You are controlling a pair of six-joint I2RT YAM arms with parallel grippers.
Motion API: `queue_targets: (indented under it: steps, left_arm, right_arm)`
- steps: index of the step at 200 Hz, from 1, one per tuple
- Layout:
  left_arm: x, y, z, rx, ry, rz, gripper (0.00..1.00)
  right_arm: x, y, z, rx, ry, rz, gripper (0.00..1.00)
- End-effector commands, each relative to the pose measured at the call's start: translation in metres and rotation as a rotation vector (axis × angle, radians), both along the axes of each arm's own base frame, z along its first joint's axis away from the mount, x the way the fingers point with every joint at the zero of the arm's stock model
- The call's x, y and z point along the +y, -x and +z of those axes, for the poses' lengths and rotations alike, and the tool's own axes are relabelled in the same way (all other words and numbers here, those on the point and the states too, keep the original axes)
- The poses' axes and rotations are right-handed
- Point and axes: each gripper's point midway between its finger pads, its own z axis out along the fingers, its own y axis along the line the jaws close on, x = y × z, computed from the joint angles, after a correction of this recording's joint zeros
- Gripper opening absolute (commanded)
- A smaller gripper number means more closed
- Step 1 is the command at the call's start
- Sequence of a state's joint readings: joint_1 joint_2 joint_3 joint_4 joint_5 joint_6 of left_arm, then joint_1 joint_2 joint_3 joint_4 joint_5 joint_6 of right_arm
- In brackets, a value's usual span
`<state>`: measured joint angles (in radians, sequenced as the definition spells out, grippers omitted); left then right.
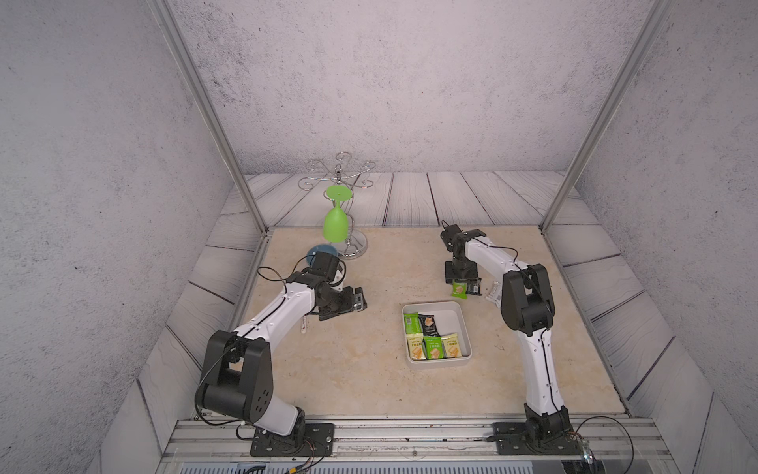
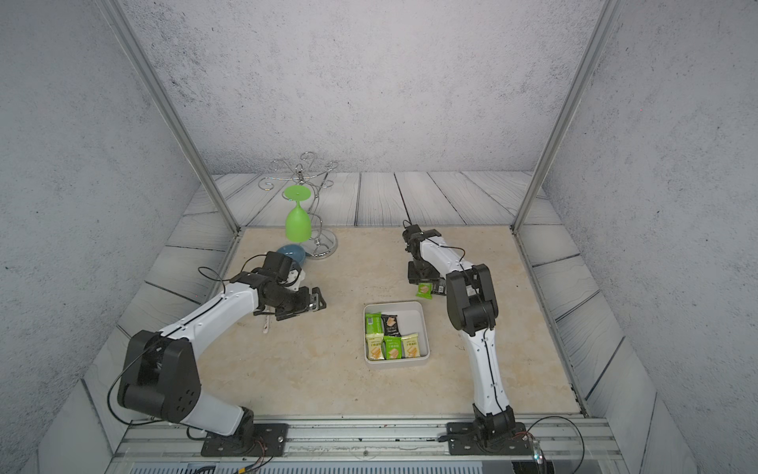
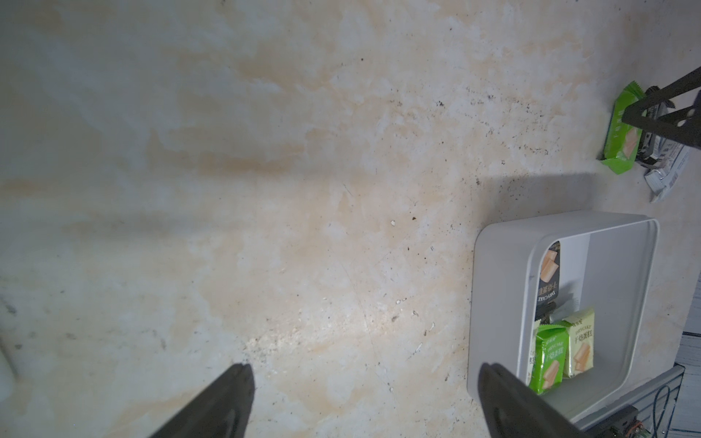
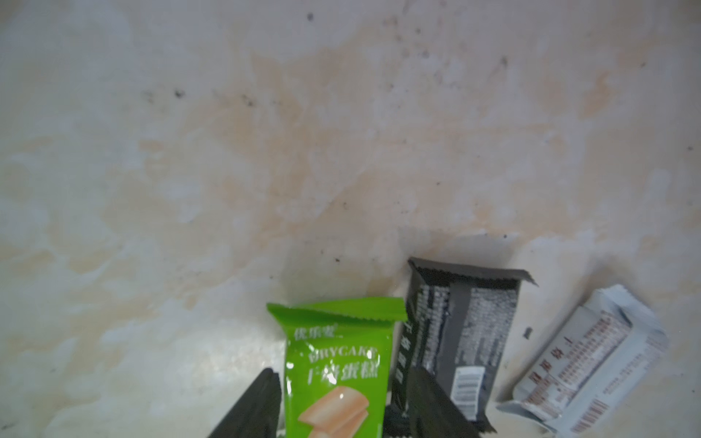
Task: Take the cookies out of the storage box
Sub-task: Place the cookie at the center of the board.
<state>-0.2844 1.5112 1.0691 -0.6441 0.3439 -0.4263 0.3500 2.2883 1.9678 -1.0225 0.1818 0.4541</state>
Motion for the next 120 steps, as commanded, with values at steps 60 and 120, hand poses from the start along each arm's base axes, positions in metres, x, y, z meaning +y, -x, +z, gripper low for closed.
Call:
queue_targets:
  steps: [60, 120]
  left_arm:
    - [-0.008, 0.000, 0.014, -0.030, 0.044, -0.010, 0.98]
    - [-0.015, 0.002, 0.010, -0.011, 0.082, -0.004, 0.98]
  right_arm:
    - [0.031, 0.060, 0.070, -0.050, -0.294, 0.092, 0.60]
    - [0.057, 0.129, 0.073, -0.021, -0.322, 0.211, 0.61]
